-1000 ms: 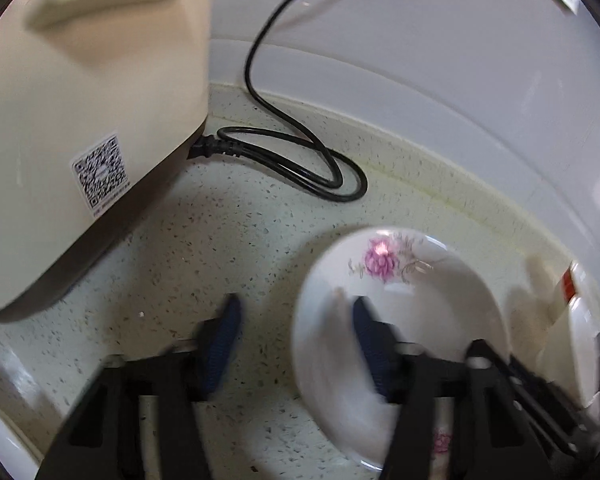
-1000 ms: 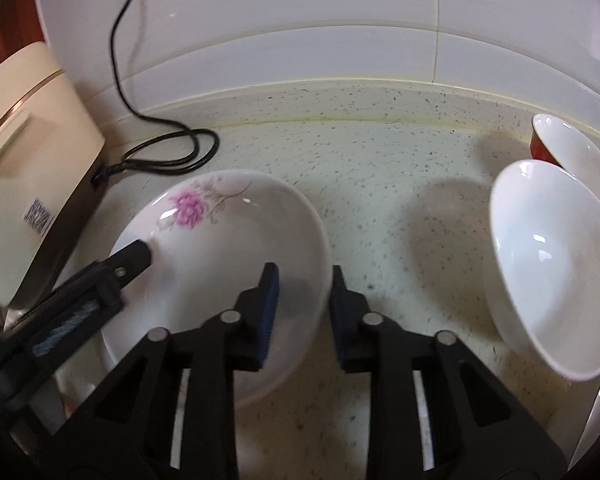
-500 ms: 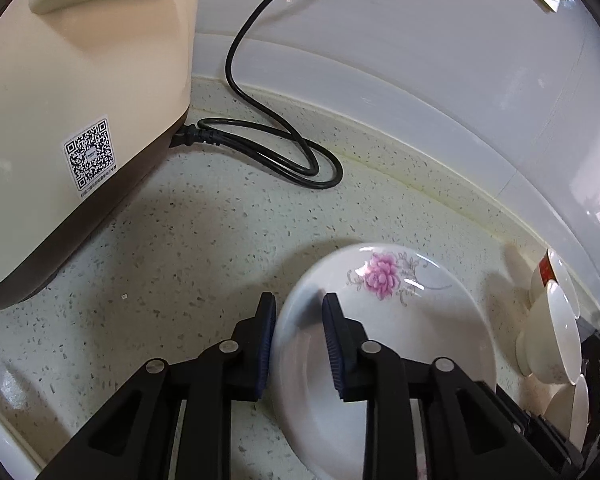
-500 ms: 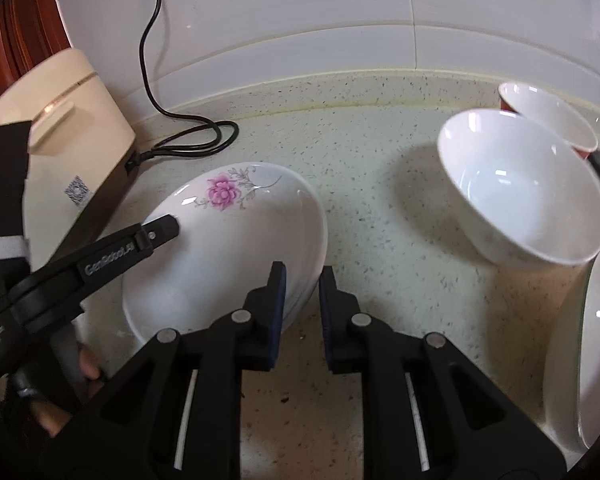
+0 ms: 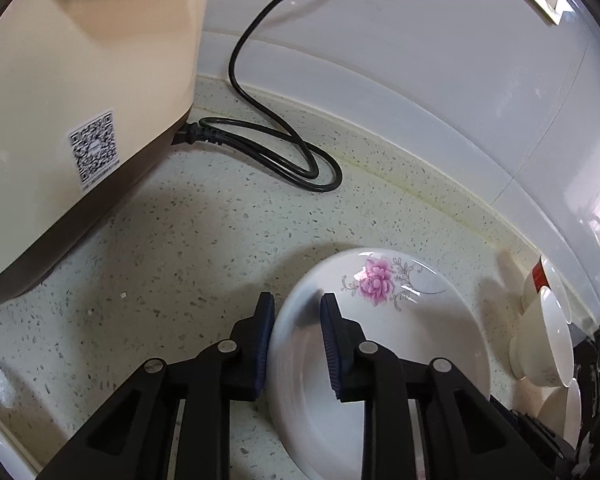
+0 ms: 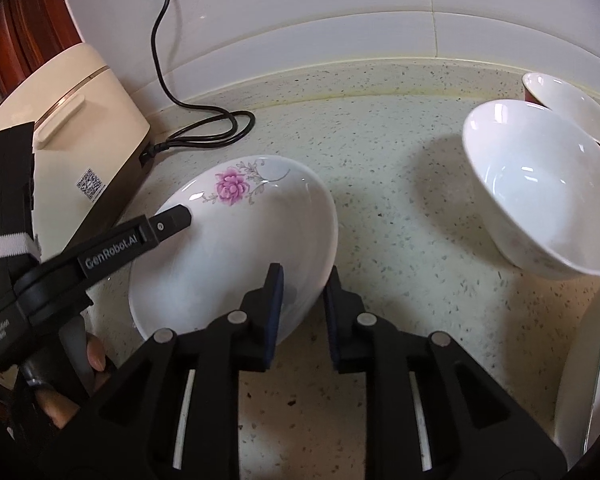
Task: Organize plates and bowls
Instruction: 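Lift the flower plate with both grippers and carry it toward the rice cooker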
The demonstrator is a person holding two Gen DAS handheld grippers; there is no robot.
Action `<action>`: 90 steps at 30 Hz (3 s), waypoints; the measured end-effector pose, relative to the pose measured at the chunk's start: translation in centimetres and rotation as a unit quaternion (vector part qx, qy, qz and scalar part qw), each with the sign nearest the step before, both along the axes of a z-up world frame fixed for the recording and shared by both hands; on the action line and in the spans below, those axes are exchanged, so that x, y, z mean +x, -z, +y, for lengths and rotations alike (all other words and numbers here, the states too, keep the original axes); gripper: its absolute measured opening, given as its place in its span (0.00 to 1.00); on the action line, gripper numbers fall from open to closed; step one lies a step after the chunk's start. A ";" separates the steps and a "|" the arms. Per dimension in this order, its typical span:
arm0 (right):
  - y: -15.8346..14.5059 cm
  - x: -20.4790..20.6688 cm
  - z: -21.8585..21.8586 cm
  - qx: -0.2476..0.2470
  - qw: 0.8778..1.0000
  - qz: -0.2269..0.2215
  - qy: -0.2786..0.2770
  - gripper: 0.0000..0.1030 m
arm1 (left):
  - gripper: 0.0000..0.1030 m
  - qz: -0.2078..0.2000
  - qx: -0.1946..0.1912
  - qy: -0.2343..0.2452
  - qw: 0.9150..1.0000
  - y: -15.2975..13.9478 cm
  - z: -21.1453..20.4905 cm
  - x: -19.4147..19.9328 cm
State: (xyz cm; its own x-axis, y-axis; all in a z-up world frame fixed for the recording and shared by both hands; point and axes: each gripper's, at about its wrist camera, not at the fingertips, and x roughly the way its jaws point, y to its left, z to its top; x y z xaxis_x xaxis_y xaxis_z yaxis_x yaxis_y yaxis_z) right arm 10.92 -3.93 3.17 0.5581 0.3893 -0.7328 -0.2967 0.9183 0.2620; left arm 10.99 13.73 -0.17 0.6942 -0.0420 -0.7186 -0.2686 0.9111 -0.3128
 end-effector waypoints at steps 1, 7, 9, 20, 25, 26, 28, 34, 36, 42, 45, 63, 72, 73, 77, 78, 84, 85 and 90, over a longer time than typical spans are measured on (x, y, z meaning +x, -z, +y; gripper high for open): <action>-0.1 -0.2 0.0 -0.003 1.000 -0.004 -0.001 0.22 | 0.24 0.000 0.000 -0.001 1.000 0.0 -0.1 -0.1; -0.7 -0.9 -0.5 -0.001 1.000 -0.013 0.000 0.22 | 0.25 -0.001 0.001 -0.004 1.000 -0.1 -0.5 -0.5; -0.9 -1.1 -0.6 0.002 1.000 -0.016 0.001 0.22 | 0.26 -0.006 0.008 -0.004 1.000 -0.5 -0.8 -1.0; -2.4 -2.2 -1.0 0.020 0.999 -0.033 -0.006 0.22 | 0.26 -0.037 0.031 -0.013 0.999 -2.4 -1.3 -2.7; -2.8 -2.8 -0.8 0.025 0.999 -0.041 -0.016 0.22 | 0.26 -0.044 0.039 -0.020 0.998 -3.0 -1.1 -3.6; -2.8 -2.8 -0.7 0.026 0.999 -0.042 -0.018 0.22 | 0.26 -0.045 0.040 -0.021 0.998 -3.0 -1.1 -3.7; -2.9 -2.8 -0.6 0.028 0.998 -0.043 -0.021 0.22 | 0.26 -0.047 0.043 -0.022 0.998 -3.1 -1.1 -4.0; -3.2 -3.4 -0.6 0.042 0.997 -0.049 -0.030 0.23 | 0.26 -0.059 0.055 -0.031 0.996 -3.8 -1.0 -4.8; -3.4 -3.6 -0.4 0.045 0.997 -0.052 -0.034 0.23 | 0.26 -0.065 0.061 -0.034 0.995 -4.2 -0.9 -5.5; -3.8 -4.2 -0.2 0.058 0.996 -0.058 -0.048 0.23 | 0.26 -0.078 0.066 -0.042 0.994 -4.8 -0.5 -6.9; -3.9 -4.4 0.0 0.064 0.995 -0.060 -0.053 0.23 | 0.26 -0.084 0.070 -0.045 0.993 -5.3 -0.3 -7.7; -4.5 -6.8 3.0 0.078 0.987 -0.083 -0.110 0.23 | 0.26 -0.115 0.097 -0.073 0.986 -6.7 2.2 -12.0; -4.5 -8.1 5.1 0.089 0.982 -0.089 -0.141 0.23 | 0.26 -0.104 0.111 -0.083 0.985 -6.5 4.1 -14.3; -4.6 -8.2 5.2 0.091 0.981 -0.090 -0.144 0.23 | 0.26 -0.102 0.112 -0.084 0.985 -6.4 4.4 -14.5; -4.5 -9.0 6.3 0.095 0.978 -0.092 -0.162 0.23 | 0.26 -0.101 0.120 -0.093 0.983 -6.5 5.3 -15.6; -4.5 -9.2 6.6 0.093 0.977 -0.094 -0.166 0.23 | 0.26 -0.101 0.121 -0.094 0.983 -6.5 5.5 -15.9; -4.4 -10.2 7.6 0.090 0.973 -0.096 -0.188 0.23 | 0.26 -0.094 0.121 -0.095 0.984 -6.4 6.7 -16.8; -4.4 -10.2 7.9 0.089 0.973 -0.097 -0.191 0.23 | 0.26 -0.093 0.125 -0.097 0.983 -6.3 6.9 -17.0; -4.1 -11.3 9.2 0.076 0.968 -0.097 -0.218 0.23 | 0.26 -0.085 0.131 -0.104 0.982 -5.8 8.0 -18.2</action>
